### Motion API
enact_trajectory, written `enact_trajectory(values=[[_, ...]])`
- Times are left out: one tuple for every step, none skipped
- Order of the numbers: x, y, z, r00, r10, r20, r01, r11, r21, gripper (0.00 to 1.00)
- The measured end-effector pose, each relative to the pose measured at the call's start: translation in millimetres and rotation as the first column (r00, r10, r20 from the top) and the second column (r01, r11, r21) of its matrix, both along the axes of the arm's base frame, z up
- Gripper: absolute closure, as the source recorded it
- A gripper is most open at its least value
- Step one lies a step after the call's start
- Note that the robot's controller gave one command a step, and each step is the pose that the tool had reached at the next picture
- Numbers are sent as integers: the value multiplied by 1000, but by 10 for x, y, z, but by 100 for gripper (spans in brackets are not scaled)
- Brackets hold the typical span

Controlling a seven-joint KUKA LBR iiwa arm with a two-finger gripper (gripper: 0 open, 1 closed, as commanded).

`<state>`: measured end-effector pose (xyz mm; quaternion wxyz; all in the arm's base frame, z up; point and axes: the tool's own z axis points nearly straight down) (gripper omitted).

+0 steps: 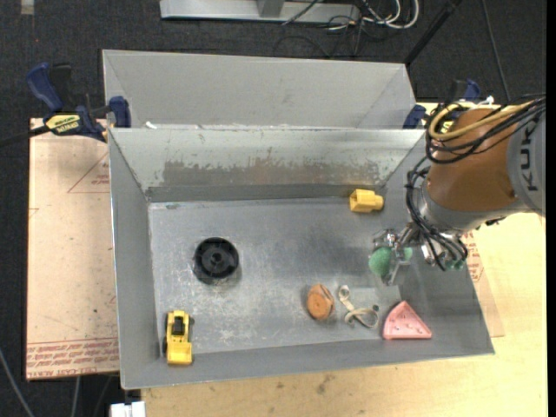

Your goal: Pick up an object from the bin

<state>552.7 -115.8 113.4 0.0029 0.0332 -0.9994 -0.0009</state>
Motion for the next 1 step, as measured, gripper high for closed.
enact_trajectory(values=[[582,-130,-37,1000,1,23,-1,1000,-4,100]])
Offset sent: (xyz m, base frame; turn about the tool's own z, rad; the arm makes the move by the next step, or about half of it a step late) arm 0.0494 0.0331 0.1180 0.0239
